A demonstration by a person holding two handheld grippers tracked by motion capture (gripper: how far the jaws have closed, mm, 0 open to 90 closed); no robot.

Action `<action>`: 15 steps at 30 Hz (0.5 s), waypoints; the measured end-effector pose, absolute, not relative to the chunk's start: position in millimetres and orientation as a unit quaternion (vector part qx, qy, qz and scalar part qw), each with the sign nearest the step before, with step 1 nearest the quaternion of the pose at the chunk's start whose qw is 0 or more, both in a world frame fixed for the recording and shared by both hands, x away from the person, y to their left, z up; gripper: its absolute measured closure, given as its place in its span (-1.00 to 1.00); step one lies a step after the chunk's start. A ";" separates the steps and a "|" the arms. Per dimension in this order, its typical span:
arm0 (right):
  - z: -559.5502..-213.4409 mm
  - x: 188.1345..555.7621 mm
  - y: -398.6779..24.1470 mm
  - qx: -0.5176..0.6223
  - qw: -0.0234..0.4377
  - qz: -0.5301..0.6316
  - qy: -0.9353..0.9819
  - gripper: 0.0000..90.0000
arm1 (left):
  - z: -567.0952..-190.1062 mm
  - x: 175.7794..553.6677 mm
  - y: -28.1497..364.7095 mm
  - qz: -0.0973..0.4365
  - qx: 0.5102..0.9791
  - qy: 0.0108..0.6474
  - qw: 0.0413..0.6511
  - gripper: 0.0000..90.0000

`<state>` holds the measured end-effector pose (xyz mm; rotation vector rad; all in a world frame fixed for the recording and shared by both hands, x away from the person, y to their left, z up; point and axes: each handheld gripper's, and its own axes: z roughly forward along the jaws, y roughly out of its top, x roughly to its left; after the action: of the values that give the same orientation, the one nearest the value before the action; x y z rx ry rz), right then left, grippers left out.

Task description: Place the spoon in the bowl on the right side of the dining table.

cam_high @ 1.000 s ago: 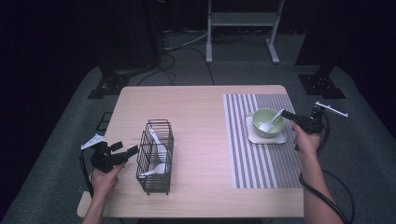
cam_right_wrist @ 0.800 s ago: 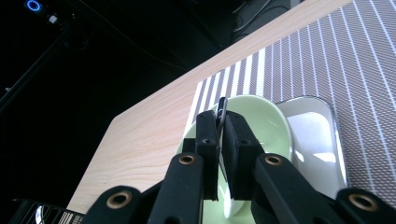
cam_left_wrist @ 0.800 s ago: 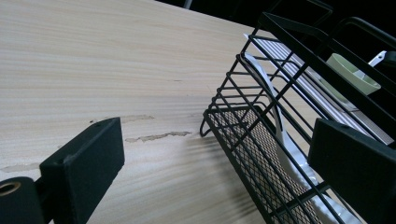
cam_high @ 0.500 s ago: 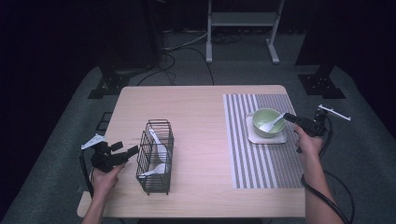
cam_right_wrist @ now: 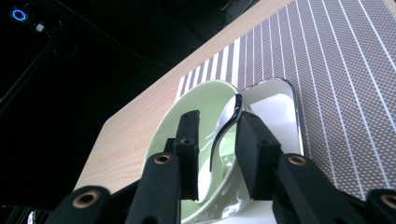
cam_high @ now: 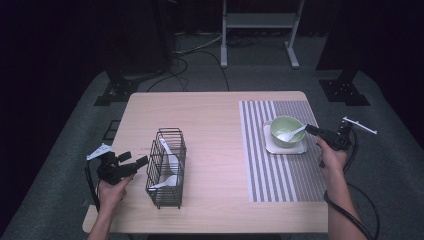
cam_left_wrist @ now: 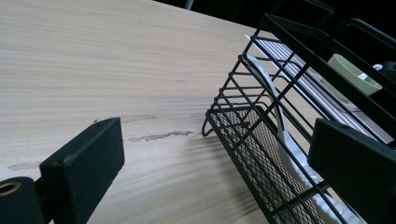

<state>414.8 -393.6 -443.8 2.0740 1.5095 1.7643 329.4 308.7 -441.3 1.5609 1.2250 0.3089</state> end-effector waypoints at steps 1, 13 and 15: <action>-444.5 414.1 -394.0 0.666 0.014 0.566 0.485 0.54 | -441.3 329.3 308.6 0.130 0.656 0.515 0.536 -0.94; -457.4 404.6 -399.6 0.665 0.009 0.573 0.479 0.46 | -441.2 329.7 306.1 0.131 0.660 0.512 0.534 -0.94; -459.2 402.8 -399.1 0.664 0.007 0.574 0.480 0.46 | -441.7 329.6 306.1 0.130 0.661 0.512 0.533 -0.94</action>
<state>402.8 -399.1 -459.2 2.0758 1.5001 1.7959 329.6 306.1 -441.7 1.5760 1.2195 0.3103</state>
